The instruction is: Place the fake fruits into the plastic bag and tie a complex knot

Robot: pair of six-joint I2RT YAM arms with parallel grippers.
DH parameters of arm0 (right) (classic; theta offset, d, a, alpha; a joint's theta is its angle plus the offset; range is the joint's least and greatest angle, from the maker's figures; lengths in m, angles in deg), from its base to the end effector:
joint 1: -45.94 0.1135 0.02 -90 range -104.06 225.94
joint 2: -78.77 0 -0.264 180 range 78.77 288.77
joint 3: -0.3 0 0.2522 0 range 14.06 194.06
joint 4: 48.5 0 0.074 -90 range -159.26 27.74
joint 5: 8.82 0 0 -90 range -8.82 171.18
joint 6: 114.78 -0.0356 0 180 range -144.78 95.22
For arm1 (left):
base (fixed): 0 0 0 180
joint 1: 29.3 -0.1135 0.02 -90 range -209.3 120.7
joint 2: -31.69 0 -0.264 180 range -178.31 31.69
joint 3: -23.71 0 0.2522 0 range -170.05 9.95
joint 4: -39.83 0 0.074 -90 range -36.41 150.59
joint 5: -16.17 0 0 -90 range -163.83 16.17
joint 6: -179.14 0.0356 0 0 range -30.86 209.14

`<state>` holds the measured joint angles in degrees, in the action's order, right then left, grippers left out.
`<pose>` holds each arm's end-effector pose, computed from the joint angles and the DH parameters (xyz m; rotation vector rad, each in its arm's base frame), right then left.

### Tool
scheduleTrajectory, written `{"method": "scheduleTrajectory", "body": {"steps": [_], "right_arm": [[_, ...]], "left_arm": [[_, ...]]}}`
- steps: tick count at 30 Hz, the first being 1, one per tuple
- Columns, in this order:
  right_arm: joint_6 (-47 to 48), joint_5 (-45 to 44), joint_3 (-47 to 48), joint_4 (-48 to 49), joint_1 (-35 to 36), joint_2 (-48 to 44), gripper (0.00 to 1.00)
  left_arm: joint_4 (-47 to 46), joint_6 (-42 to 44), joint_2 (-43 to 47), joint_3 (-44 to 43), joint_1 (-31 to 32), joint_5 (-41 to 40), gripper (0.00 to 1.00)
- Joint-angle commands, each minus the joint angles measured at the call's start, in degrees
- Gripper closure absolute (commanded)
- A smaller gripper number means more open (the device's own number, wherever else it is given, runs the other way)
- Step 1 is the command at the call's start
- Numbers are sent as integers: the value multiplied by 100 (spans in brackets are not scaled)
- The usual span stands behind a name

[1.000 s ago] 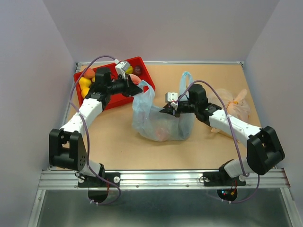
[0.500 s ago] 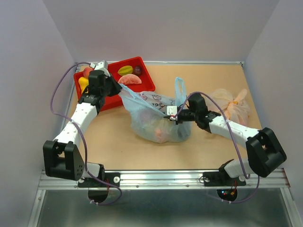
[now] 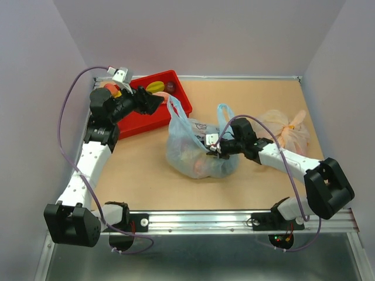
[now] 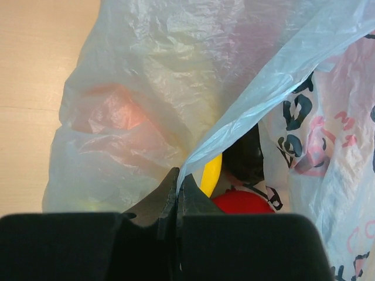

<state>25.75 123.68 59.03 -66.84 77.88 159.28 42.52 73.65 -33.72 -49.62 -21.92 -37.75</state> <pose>0.2311 0.1724 0.2157 -1.6683 1.3277 0.6476 0.2574 -0.0545 0.3977 0.4159 1.4911 -0.7821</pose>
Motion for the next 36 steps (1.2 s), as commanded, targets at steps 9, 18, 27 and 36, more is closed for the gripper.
{"method": "scheduleTrajectory", "body": {"steps": [9, 18, 27, 36], "right_arm": [[-289, 180, 566, -148, 31, -659, 100], [142, -154, 513, -43, 110, -844, 99], [46, -602, 416, 414, 110, -739, 55], [-350, -981, 469, 1336, 119, -378, 0]], "left_arm": [[1833, 2872, -1236, -2531, 894, 1116, 4], [3979, 4351, -3310, -4307, 1441, 778, 24], [5316, 5028, -4191, -4528, 1846, 1066, 49], [6248, 5759, -3945, -4036, 1916, 1771, 75]]}}
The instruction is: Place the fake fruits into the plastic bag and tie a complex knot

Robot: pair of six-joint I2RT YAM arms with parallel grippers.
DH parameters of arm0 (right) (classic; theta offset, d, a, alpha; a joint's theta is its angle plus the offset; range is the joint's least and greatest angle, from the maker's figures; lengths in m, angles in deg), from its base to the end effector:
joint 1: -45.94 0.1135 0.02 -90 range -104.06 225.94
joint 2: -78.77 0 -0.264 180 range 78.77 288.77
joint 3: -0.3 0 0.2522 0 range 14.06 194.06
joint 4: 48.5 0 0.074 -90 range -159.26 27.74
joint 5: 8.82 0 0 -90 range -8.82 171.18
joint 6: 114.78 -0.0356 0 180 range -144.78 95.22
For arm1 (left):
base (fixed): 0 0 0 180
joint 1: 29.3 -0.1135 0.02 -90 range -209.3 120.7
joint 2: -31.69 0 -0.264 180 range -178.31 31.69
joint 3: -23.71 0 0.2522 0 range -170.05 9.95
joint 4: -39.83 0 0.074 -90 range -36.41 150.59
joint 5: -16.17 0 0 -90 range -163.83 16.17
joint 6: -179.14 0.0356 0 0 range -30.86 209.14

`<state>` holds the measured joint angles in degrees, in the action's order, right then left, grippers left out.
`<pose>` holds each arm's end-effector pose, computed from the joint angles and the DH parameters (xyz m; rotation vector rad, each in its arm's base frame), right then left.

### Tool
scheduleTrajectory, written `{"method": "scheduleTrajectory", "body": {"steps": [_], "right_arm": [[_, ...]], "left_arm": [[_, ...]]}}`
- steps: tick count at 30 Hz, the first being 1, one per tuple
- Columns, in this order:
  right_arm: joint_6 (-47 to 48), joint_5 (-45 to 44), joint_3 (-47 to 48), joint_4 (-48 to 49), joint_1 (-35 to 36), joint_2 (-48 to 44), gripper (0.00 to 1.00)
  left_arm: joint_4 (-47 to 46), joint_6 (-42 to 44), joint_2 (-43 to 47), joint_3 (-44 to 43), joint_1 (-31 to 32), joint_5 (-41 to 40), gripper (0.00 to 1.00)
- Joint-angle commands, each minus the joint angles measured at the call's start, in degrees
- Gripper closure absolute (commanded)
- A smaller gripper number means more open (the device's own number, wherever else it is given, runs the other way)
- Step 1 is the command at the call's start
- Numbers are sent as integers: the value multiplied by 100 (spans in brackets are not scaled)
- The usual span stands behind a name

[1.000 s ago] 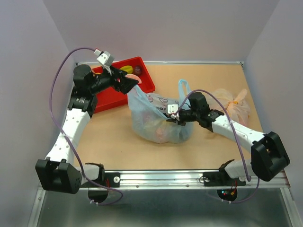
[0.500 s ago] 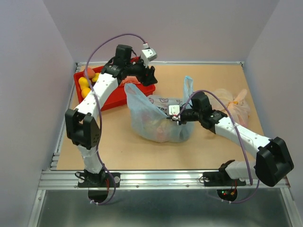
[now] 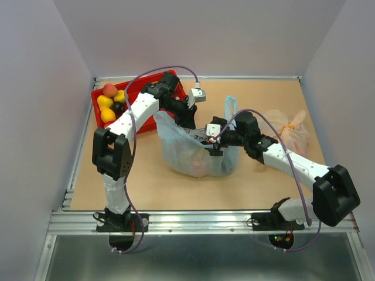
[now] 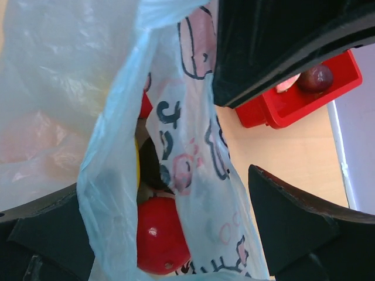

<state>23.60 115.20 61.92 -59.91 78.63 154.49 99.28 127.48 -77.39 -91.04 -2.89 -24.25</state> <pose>0.2357 0.1750 0.2633 -1.5320 1.2204 0.4172 0.3593 -0.2087 0.3096 1.5022 1.7302 -0.9637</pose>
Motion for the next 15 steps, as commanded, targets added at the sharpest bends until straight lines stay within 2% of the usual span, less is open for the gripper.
{"method": "scheduleTrajectory", "body": {"steps": [1, 7, 9, 11, 12, 13, 14, 15], "right_arm": [[-101, -45, 198, 679, 36, 153, 0], [-145, 245, 356, 671, 45, 478, 1], [-223, 324, 409, 618, 36, 627, 18], [-293, 490, 461, 495, 36, 733, 32], [-311, 570, 531, 312, 36, 803, 44], [-312, 701, 567, 223, 36, 847, 52], [-399, 763, 584, 109, 36, 900, 74], [-452, 816, 611, 47, 45, 918, 86]], "left_arm": [[642, 453, 405, 106, 39, 482, 76], [994, 787, 378, 27, 74, 798, 80], [1100, 841, 396, -35, 66, 930, 82], [882, 578, 501, -17, 31, 1009, 85], [732, 447, 554, 18, -57, 1044, 87], [557, 63, 728, 44, -118, 1053, 88], [-37, -220, 852, 218, -223, 1053, 88], [-469, -649, 1001, 377, -346, 1045, 85]]}}
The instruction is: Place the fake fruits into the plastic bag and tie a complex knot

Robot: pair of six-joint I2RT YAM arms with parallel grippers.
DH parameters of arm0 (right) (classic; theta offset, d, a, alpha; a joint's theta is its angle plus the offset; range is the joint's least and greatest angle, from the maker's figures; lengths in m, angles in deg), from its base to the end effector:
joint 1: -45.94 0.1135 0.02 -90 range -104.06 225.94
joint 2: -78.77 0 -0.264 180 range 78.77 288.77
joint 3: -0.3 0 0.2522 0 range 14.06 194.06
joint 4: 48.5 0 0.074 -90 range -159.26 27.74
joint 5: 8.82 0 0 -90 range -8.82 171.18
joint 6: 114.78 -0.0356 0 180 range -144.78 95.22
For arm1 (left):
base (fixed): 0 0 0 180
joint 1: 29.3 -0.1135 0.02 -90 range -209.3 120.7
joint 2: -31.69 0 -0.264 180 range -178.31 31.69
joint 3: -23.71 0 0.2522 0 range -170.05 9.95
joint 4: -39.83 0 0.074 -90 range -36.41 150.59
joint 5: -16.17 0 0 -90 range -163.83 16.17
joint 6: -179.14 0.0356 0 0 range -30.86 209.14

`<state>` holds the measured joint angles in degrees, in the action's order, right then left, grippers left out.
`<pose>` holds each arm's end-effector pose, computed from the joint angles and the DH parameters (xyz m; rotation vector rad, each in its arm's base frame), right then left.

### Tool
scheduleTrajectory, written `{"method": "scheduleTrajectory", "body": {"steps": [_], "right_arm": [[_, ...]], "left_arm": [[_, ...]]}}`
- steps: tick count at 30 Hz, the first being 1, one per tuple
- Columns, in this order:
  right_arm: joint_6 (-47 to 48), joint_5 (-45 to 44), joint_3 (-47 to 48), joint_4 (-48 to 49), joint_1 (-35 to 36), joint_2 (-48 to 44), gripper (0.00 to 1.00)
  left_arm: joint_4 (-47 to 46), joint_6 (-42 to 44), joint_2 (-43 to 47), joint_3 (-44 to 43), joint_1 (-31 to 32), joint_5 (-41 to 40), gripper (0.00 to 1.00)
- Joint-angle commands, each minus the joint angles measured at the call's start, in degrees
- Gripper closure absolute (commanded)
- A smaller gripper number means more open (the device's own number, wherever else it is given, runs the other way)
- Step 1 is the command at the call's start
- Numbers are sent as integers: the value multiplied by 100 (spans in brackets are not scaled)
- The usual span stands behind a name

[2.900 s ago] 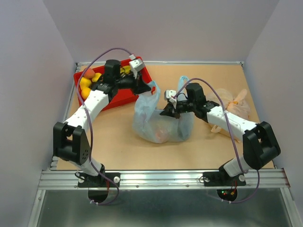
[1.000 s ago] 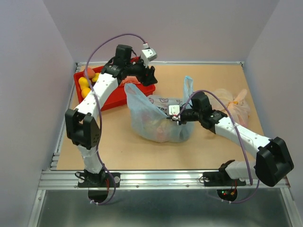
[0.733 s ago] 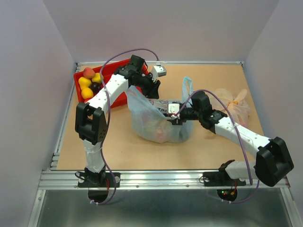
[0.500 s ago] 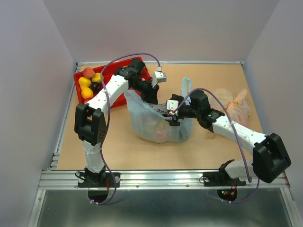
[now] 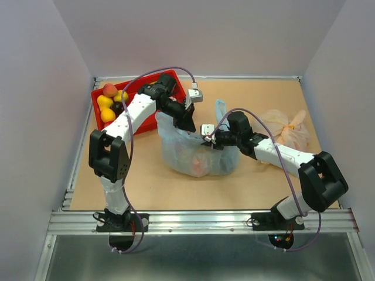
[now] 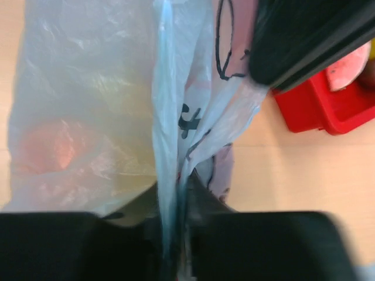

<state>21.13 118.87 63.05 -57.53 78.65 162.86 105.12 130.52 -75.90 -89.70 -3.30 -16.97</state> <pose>0.2540 0.1890 0.2327 -1.5588 1.2906 0.5426 0.3448 -0.2013 0.3102 1.5330 1.6969 -1.1311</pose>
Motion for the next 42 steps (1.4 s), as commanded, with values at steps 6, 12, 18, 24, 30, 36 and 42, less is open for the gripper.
{"method": "scheduleTrajectory", "body": {"steps": [6, 12, 18, 24, 30, 36, 42], "right_arm": [[-504, 634, 471, -245, 34, 98, 100], [-636, 652, 400, -306, 43, 46, 100], [-469, 503, 453, -577, 60, -25, 100], [-250, 309, 497, -833, 174, -51, 100], [-144, 230, 594, -912, 315, 54, 100], [-21, 11, 559, -930, 535, 2, 99], [137, -227, 532, -921, 763, -16, 100]], "left_arm": [[-5483, -4286, 2908, 2238, -1719, -771, 16], [-5163, -4577, 4315, 3355, -1897, -1810, 1], [-5337, -6114, 5353, 5279, -1835, -2047, 1], [-6181, -7302, 5644, 6010, -952, -2720, 1], [-6347, -7803, 5319, 6142, -157, -3655, 1], [-6393, -7778, 4634, 5801, 405, -5077, 1], [-6155, -7619, 4097, 5422, 827, -5862, 1]]}}
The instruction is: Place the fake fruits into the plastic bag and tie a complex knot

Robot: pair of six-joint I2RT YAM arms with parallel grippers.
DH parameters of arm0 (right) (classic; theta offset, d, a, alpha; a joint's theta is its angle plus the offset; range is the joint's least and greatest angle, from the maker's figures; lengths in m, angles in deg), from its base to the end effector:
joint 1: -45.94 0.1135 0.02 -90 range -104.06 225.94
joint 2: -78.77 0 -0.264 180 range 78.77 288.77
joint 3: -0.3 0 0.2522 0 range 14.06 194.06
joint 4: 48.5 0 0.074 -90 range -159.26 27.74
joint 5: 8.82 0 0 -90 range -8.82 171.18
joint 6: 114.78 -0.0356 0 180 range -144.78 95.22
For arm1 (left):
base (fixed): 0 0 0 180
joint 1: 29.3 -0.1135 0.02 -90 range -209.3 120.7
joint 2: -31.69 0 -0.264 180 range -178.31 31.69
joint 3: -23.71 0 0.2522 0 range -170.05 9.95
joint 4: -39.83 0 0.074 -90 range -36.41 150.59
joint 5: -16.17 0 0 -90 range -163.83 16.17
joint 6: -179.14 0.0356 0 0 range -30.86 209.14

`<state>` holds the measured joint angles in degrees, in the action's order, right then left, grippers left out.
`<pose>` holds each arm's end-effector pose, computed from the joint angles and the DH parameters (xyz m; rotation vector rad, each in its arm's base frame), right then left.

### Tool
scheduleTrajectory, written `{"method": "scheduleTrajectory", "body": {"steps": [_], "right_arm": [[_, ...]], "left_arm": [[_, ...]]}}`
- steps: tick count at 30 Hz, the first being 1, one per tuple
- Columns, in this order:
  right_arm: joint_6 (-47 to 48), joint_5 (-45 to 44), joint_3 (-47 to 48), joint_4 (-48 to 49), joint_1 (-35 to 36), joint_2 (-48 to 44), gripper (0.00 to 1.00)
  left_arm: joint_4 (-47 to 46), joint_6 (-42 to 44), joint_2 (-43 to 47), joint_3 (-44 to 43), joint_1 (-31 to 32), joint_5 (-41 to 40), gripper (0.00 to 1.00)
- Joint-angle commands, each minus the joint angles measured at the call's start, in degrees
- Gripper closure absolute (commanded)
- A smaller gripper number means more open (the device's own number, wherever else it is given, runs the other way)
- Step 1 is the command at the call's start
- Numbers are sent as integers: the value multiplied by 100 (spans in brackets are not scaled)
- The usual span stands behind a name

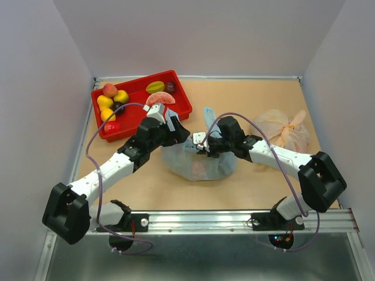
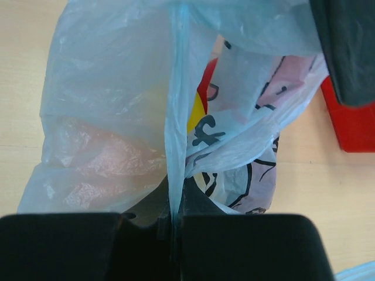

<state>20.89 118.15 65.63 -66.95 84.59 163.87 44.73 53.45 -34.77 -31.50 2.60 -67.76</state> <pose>0.2328 0.2136 0.2279 -1.6843 1.3457 0.6468 0.2247 -0.1443 0.2759 0.0132 1.9534 -0.9019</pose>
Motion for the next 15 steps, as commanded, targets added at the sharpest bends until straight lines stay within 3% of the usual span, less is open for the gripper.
{"method": "scheduleTrajectory", "body": {"steps": [1, 5, 8, 11, 13, 14, 15], "right_arm": [[162, -181, 292, 21, 186, -99, 100], [118, -269, 284, 12, 230, -99, 100], [-22, -304, 213, 21, 222, -160, 100], [-583, -357, 204, -15, 222, -160, 100], [-769, -322, 222, -50, 222, -160, 100], [-840, -287, 222, -67, 222, -169, 100], [-1023, -226, 239, -120, 213, -169, 100]], "left_arm": [[-150, 44, -69, -364, 264, -748, 1], [-238, -220, -227, -153, 273, -835, 4], [-642, -53, -254, 23, 229, -633, 32], [-801, 437, -210, 93, 220, -212, 69], [-819, 578, -175, 111, 124, 233, 77], [-854, 1041, -157, 128, 80, 498, 81], [-915, 1228, -157, 189, 10, 1014, 91]]}}
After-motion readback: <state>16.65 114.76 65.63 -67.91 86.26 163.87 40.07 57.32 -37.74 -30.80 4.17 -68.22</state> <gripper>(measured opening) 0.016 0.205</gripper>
